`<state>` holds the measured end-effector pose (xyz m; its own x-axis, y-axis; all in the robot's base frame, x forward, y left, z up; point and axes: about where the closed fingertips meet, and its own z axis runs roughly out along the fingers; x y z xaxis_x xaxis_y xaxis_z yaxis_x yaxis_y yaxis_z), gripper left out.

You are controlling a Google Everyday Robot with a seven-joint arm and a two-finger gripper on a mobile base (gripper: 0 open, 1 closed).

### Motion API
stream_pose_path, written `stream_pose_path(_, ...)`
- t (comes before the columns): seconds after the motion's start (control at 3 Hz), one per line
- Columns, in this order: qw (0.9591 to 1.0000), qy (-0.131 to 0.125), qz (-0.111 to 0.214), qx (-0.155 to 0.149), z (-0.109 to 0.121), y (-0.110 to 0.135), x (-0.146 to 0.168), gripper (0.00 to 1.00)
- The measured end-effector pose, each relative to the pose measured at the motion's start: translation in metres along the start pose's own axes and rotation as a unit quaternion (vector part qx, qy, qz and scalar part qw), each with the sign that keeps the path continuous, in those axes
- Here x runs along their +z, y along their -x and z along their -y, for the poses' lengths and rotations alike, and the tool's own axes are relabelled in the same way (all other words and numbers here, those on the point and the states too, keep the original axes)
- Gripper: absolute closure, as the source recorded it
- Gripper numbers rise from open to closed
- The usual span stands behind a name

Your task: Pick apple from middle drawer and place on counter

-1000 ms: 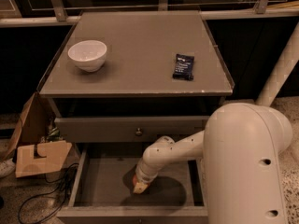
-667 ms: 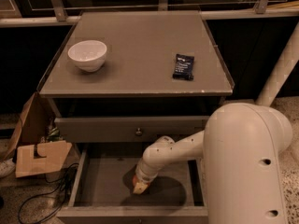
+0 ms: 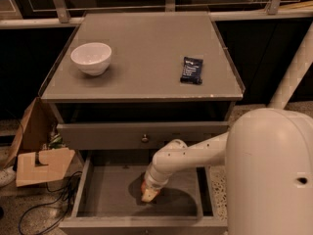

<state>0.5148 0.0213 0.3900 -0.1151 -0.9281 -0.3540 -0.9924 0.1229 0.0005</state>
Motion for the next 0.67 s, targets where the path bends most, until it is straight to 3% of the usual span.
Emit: stream_pose_path(0.67, 0.9982, -0.059, 0.008, -0.009, -0.005, 0.002, -0.109, 1.00)
